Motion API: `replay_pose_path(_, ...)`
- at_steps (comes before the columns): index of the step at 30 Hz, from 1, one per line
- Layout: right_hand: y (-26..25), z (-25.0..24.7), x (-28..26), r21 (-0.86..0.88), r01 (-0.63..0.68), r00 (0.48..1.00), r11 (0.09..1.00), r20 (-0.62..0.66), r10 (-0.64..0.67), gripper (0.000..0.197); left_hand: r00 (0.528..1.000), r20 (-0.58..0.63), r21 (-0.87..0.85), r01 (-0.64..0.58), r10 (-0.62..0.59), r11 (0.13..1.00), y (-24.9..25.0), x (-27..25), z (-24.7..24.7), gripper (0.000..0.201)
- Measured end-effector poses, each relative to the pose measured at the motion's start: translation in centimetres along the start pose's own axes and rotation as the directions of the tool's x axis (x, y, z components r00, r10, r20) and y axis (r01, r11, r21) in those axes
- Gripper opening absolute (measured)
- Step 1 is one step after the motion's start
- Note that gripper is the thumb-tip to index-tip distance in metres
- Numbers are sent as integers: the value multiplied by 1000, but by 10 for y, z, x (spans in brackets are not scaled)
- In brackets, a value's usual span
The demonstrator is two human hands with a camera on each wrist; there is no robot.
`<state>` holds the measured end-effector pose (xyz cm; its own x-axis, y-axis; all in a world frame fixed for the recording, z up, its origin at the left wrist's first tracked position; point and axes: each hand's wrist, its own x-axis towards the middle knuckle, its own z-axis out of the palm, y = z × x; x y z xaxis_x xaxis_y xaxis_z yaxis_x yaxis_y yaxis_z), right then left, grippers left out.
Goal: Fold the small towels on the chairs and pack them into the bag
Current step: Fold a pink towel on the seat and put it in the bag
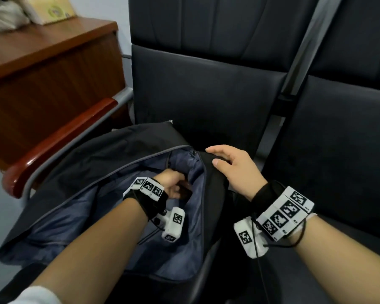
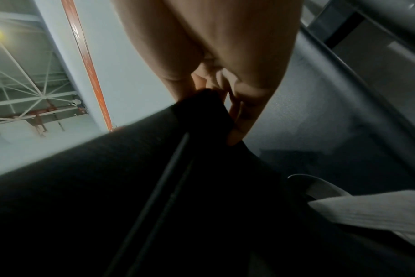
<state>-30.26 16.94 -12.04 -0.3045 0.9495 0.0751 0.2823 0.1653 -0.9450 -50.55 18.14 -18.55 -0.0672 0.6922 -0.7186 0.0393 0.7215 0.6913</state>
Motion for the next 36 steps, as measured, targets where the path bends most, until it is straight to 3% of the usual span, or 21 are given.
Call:
replay_pose_path(3, -16, -6, -14, -54, -33, 999, 998, -45, 30, 31, 999, 46, 179, -5, -3, 984, 11, -36, -9, 16)
replay_pose_path(5, -30, -16, -30, -68, -58, 994, 996, -100, 51, 30, 988, -12, 313, -140, 151, 939, 25, -68, -8, 15)
replay_pose_path(7, -48, -32, -52, -94, -58, 989, 994, -141, 45, 30, 920, -86, 383, -323, 382, 865, 42, -101, 2, 22)
replay_pose_path(9, -66, -55, -80, -109, -48, 982, 993, -184, 28, 29, 807, -117, 436, -482, 579, 760, 57, -137, 24, 21)
replay_pose_path(11, -80, -83, -115, -125, -47, 966, 991, -258, 14, 28, 743, -83, 475, -556, 664, 682, 64, -175, 57, 14)
replay_pose_path(14, -89, -136, -184, -142, -85, 917, 986, -399, 22, 27, 696, 44, 497, -638, 717, 589, 56, -222, 125, 19)
replay_pose_path(18, -74, -209, -308, -125, -189, 820, 974, -566, 87, 27, 656, 286, 514, -720, 699, 466, 15, -270, 241, 17)
replay_pose_path(23, -26, -279, -475, -78, -344, 648, 936, -741, 177, 28, 593, 538, 489, -799, 599, 350, -68, -315, 394, 18)
replay_pose_path(26, 14, -307, -556, -13, -445, 531, 896, -809, 252, 30, 571, 637, 470, -820, 518, 326, -123, -334, 477, 19)
replay_pose_path(30, 68, -339, -626, 26, -565, 428, 825, -845, 320, 34, 563, 717, 456, -825, 411, 334, -183, -342, 555, 21)
replay_pose_path(33, 100, -364, -646, 7, -624, 383, 782, -869, 313, 36, 547, 760, 447, -832, 350, 330, -208, -339, 595, 23)
replay_pose_path(36, 129, -382, -647, -39, -695, 412, 718, -840, 353, 43, 548, 769, 444, -828, 328, 343, -219, -329, 622, 22)
